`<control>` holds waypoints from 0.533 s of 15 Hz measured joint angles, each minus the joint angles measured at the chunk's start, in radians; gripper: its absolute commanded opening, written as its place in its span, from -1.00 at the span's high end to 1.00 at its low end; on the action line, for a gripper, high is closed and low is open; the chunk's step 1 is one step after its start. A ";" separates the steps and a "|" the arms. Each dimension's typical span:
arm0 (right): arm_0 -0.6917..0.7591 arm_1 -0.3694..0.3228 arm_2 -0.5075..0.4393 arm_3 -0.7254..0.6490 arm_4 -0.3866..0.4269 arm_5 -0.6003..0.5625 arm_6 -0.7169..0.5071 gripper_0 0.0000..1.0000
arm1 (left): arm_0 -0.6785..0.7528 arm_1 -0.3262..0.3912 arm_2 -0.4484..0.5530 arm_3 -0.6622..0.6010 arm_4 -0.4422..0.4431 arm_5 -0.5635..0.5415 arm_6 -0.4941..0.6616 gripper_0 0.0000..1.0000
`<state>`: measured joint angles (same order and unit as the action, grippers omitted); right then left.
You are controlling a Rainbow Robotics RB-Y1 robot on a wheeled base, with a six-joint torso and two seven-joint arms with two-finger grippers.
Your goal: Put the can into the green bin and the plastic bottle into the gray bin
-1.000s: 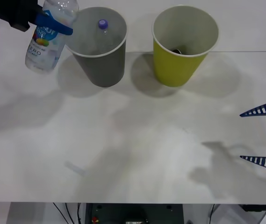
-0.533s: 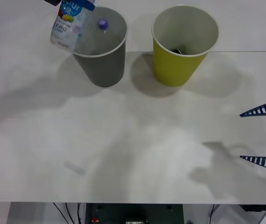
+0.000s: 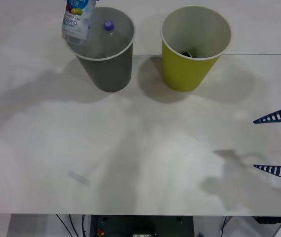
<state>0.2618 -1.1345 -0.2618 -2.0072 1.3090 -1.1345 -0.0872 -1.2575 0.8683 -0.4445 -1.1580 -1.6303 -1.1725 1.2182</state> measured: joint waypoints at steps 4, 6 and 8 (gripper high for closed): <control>0.000 0.000 0.000 0.000 0.000 0.000 0.000 -1.00 | 0.001 0.001 0.000 0.000 0.026 -0.004 0.000 -1.00; 0.000 0.000 0.000 0.000 0.000 0.000 0.000 -1.00 | 0.001 0.016 0.001 0.000 0.079 -0.017 0.000 -1.00; 0.000 0.000 0.000 0.000 0.000 0.000 0.000 -1.00 | 0.001 0.043 0.000 -0.007 0.133 -0.039 -0.004 -1.00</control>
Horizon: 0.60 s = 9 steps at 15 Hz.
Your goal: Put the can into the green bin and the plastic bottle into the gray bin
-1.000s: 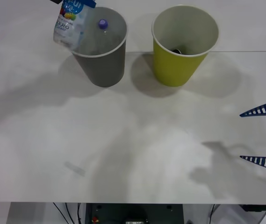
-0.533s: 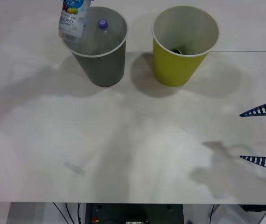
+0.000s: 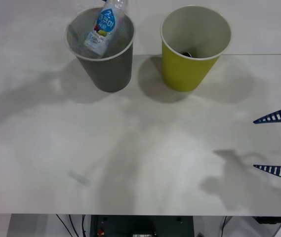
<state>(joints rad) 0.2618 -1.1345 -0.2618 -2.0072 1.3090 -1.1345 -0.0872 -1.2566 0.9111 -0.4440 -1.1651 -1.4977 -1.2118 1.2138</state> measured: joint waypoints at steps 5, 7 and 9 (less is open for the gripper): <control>0.000 0.000 0.000 0.000 0.000 0.000 0.000 -1.00 | 0.084 0.172 0.002 -0.139 0.176 -0.068 -0.051 -1.00; 0.000 0.000 0.000 0.000 0.000 0.000 0.000 -1.00 | 0.165 0.250 0.016 -0.202 0.259 -0.055 -0.086 -1.00; 0.000 0.000 0.000 0.000 0.000 0.000 0.000 -1.00 | 0.255 0.312 0.062 -0.264 0.309 -0.054 -0.145 -1.00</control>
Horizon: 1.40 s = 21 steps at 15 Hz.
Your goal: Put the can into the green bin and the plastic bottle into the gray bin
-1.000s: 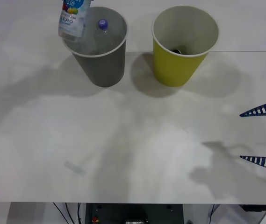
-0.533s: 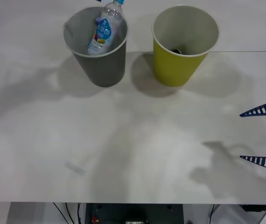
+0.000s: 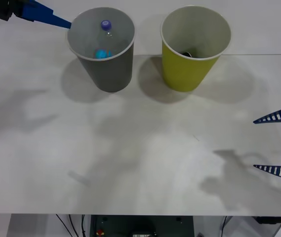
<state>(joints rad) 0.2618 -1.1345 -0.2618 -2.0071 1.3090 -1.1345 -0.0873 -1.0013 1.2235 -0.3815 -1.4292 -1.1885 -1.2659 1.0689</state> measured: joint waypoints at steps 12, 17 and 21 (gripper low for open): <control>0.000 0.000 0.000 0.000 0.000 0.000 0.000 -1.00 | 0.890 -0.061 0.670 -0.451 -0.103 -0.003 -0.513 -1.00; 0.000 0.000 0.000 0.000 0.000 0.000 0.000 -1.00 | 1.075 -0.149 0.750 -0.496 -0.108 -0.013 -0.747 -1.00; 0.000 0.000 0.000 0.000 0.000 0.000 0.000 -1.00 | 1.113 -0.225 0.796 -0.496 -0.166 -0.155 -0.914 -1.00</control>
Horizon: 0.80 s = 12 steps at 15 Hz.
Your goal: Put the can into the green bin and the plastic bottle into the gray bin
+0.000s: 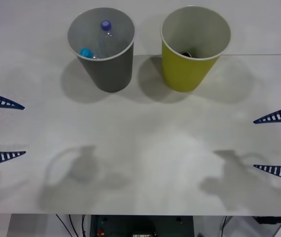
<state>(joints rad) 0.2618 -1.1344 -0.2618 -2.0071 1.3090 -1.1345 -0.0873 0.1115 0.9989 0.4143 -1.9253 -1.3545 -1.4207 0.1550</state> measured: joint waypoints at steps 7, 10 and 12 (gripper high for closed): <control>0.000 0.000 0.000 0.000 0.000 0.000 0.000 -1.00 | 0.084 -0.107 0.020 -0.002 -0.028 -0.046 -0.154 -1.00; 0.000 0.000 0.000 0.000 0.000 0.000 0.000 -1.00 | 0.090 -0.112 0.021 -0.003 -0.006 -0.046 -0.160 -1.00; 0.000 0.000 0.000 0.000 0.000 0.000 0.000 -1.00 | 0.091 -0.112 0.021 -0.003 0.001 -0.046 -0.163 -1.00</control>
<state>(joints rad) 0.2618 -1.1344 -0.2618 -2.0071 1.3090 -1.1345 -0.0872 0.2022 0.8866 0.4353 -1.9281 -1.3531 -1.4670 -0.0080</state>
